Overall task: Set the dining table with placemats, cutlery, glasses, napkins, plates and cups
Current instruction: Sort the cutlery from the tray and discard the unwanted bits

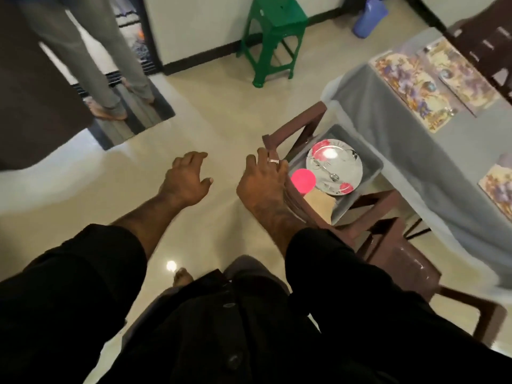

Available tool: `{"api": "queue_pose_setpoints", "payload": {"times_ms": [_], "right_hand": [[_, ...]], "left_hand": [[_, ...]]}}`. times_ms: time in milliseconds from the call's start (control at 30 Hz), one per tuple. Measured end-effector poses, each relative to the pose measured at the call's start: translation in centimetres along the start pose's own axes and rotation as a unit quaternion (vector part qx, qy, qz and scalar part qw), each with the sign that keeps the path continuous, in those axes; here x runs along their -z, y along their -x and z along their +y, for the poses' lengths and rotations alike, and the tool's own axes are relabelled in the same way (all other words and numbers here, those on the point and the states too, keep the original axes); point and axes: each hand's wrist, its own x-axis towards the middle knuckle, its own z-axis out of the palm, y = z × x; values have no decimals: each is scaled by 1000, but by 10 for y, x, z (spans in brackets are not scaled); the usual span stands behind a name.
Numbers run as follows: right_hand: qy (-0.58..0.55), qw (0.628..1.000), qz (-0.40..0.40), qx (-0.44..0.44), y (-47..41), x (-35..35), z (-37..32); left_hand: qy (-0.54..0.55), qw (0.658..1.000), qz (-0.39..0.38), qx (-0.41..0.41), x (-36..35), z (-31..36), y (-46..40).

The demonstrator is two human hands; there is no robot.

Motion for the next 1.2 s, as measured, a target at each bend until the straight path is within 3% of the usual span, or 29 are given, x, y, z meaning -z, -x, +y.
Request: {"api": "queue_pose_setpoints", "payload": {"times_ms": [233, 400, 533, 700, 933, 1100, 1200], "right_hand": [[-66, 958, 126, -248, -123, -8, 36], [-91, 921, 31, -378, -176, -27, 88], [-71, 888, 6, -455, -179, -27, 122], [-22, 818, 2, -575, -179, -33, 146], [-8, 681, -9, -732, -201, -39, 129], [-80, 594, -32, -800, -216, -37, 112], [-124, 565, -26, -815, -206, -45, 113]], "left_hand": [[18, 989, -37, -141, 27, 59, -173], [6, 972, -68, -225, 18, 120, -266], [-24, 948, -129, -290, 10, 173, -311], [-57, 890, -225, -392, -13, 234, -362], [-86, 791, -335, -505, -35, 284, -421], [-161, 718, -386, -557, -49, 315, -442], [-178, 682, -418, -574, -68, 337, -436]]}}
